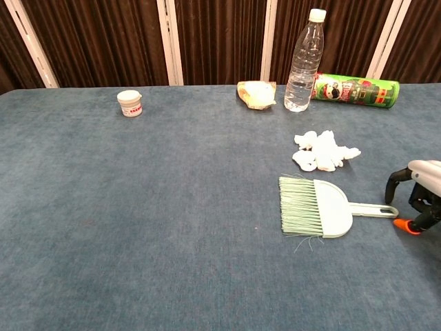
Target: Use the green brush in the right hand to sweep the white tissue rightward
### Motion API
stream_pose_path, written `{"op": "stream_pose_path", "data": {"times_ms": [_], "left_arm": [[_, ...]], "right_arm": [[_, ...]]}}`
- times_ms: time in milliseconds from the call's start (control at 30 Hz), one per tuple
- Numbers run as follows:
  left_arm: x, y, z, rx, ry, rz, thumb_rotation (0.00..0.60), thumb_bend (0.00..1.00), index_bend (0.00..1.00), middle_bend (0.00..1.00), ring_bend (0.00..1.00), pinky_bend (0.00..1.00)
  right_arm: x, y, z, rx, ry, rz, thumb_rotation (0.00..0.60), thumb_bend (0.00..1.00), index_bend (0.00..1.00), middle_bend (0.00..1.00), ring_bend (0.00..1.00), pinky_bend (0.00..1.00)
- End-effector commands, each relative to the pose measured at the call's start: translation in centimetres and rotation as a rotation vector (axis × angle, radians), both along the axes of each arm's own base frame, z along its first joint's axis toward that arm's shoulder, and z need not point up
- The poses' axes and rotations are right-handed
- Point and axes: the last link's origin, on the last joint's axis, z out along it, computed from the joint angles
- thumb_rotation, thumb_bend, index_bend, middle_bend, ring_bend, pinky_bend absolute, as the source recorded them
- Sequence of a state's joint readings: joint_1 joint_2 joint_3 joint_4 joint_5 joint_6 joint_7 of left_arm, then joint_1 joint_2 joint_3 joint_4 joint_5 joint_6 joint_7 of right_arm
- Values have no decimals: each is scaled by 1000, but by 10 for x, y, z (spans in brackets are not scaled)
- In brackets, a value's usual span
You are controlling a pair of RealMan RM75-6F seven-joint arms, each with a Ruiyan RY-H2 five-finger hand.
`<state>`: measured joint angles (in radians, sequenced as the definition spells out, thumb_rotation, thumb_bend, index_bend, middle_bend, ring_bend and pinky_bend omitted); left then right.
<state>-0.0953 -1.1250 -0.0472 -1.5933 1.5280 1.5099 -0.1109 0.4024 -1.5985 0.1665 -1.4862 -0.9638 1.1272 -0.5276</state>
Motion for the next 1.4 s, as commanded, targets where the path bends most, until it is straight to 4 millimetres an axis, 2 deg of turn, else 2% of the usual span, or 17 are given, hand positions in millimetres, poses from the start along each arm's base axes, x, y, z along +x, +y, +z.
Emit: {"op": "stream_pose_path", "data": {"times_ms": [33, 700, 800, 900, 1133, 1400], "left_arm": [[0, 0, 0, 0, -1, 0, 600, 0, 0, 0, 0, 17], [0, 0, 0, -2, -4, 2, 600, 0, 0, 0, 0, 16], [0, 0, 0, -3, -4, 3, 600, 0, 0, 0, 0, 17], [0, 0, 0, -5, -5, 4, 600, 0, 0, 0, 0, 17], [0, 1, -1, -9, -5, 3, 600, 0, 0, 0, 0, 17], [1, 1, -1, -11, -7, 0, 600, 0, 0, 0, 0, 17]], "right_arm": [[3, -2, -2, -8, -6, 7, 600, 326, 450, 933, 957, 813], [2, -3, -12, 1, 6, -2, 600, 327, 642, 933, 957, 813], [-1, -3, -11, -1, 12, -5, 600, 373, 659, 933, 957, 813], [0, -4, -8, -8, 5, -3, 600, 464, 664, 933, 957, 813], [20, -13, 17, -45, -13, 70, 600, 547, 681, 933, 957, 813], [49, -21, 52, -81, -13, 153, 600, 552, 681, 933, 958, 813]]}}
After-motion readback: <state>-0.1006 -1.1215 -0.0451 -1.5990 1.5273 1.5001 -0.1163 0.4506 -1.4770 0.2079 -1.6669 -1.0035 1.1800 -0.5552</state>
